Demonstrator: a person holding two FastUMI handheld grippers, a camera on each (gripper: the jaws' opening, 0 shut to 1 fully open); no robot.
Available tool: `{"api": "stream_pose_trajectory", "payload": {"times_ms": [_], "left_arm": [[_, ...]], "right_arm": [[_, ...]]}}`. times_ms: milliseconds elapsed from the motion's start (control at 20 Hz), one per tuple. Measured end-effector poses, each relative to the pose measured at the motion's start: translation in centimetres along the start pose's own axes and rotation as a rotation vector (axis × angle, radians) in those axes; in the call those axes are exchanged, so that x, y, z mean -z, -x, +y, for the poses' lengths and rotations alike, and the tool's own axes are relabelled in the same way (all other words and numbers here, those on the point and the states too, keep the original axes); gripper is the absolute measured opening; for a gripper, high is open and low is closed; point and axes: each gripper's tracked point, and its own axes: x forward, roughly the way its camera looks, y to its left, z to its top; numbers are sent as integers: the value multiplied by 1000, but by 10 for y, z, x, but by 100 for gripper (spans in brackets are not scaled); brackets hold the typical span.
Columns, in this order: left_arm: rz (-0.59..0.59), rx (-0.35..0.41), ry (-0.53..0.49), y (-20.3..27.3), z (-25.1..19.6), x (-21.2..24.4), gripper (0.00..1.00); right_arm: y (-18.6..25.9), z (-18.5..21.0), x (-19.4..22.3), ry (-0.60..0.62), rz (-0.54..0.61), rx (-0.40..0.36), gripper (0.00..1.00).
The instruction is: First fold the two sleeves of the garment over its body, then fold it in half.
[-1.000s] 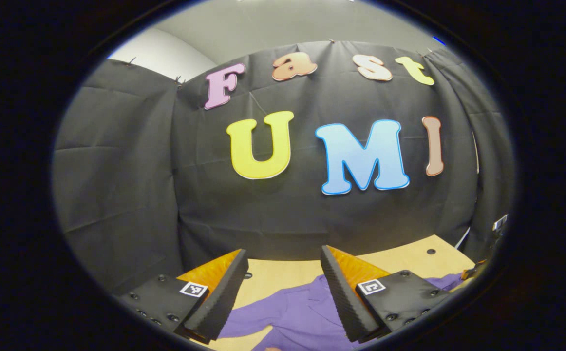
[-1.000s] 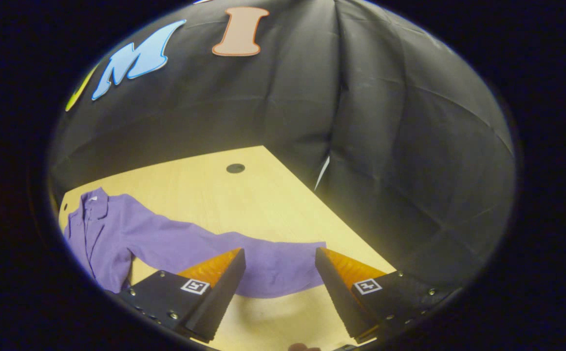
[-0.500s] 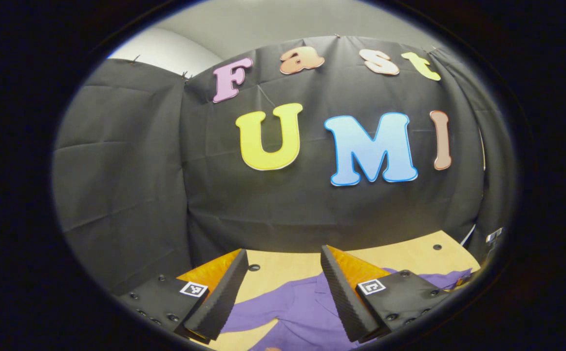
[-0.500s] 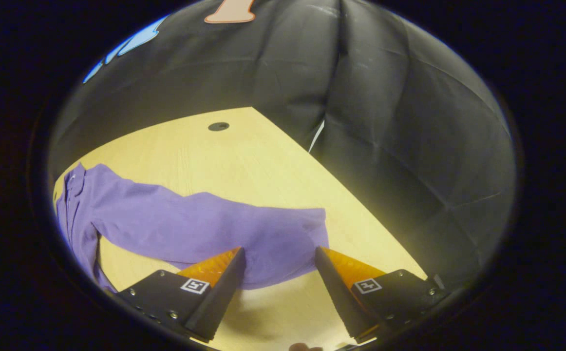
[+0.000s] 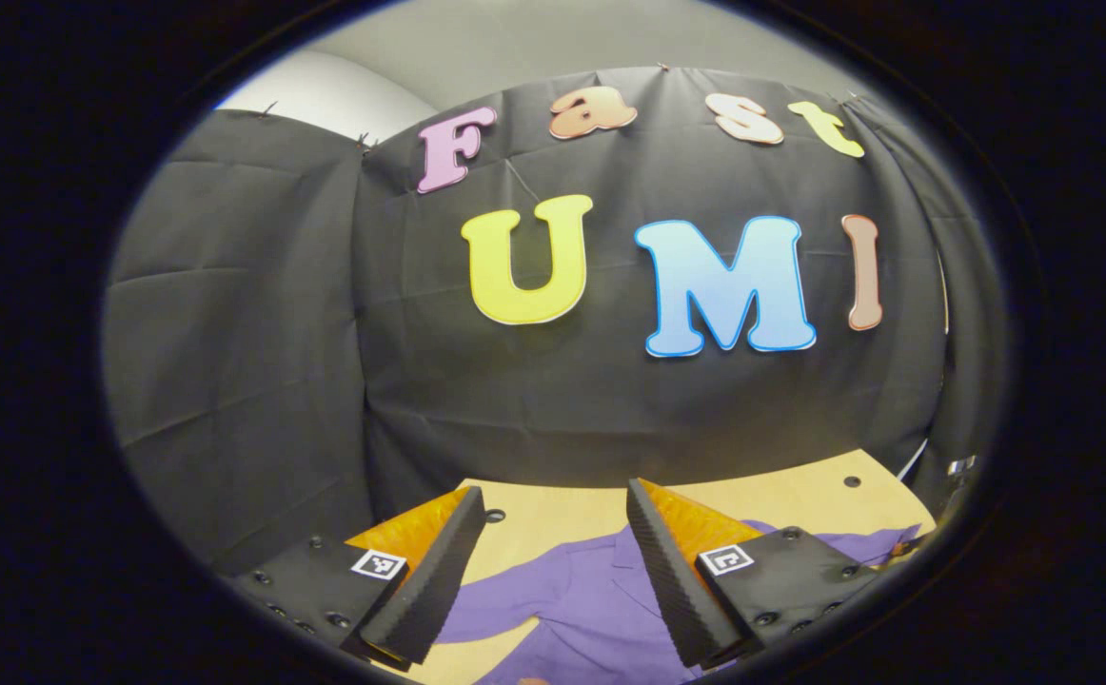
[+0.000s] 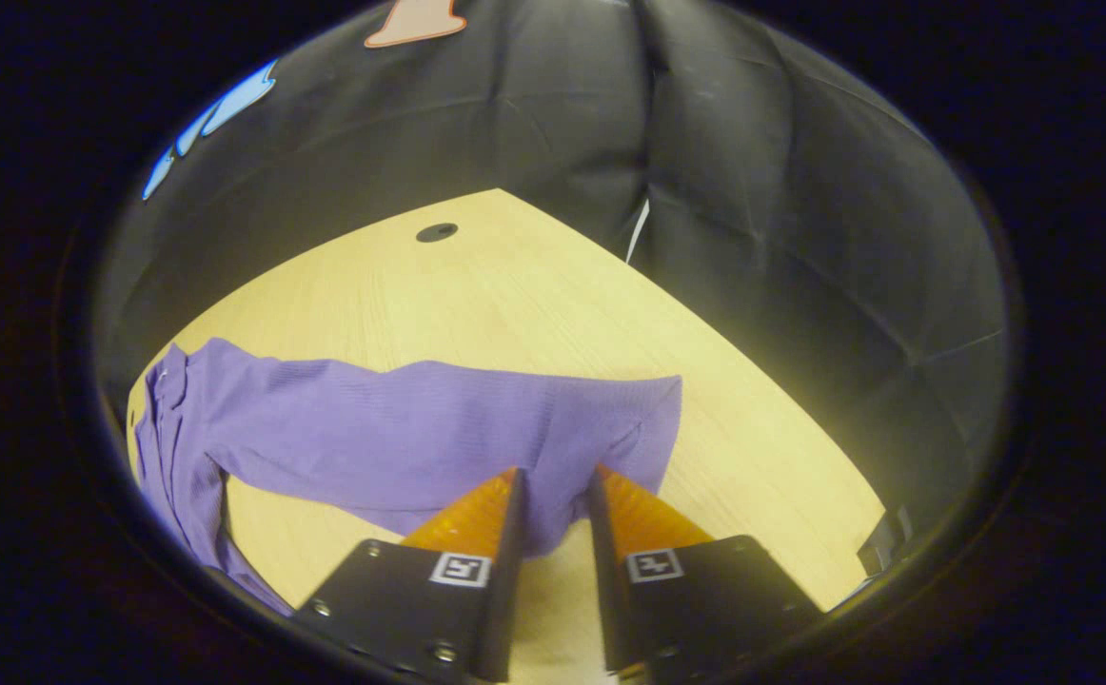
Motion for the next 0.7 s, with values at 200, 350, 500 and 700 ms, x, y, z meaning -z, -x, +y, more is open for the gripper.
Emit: {"api": "stream_pose_trajectory", "payload": {"times_ms": [200, 350, 500, 700], "left_arm": [[6, 0, -5, 2, 3, 4, 96], [13, -7, -8, 2, 11, 8, 96], [17, -15, 5, 1, 21, 13, 96], [23, -24, 27, 0, 37, 19, 96]], "right_arm": [[4, 2, -4, -50, 35, 36, 10], [12, 13, -18, -75, 4, 16, 10], [26, 35, -33, -104, -31, -34, 10], [51, 83, -64, -95, -102, -122, 10]]}}
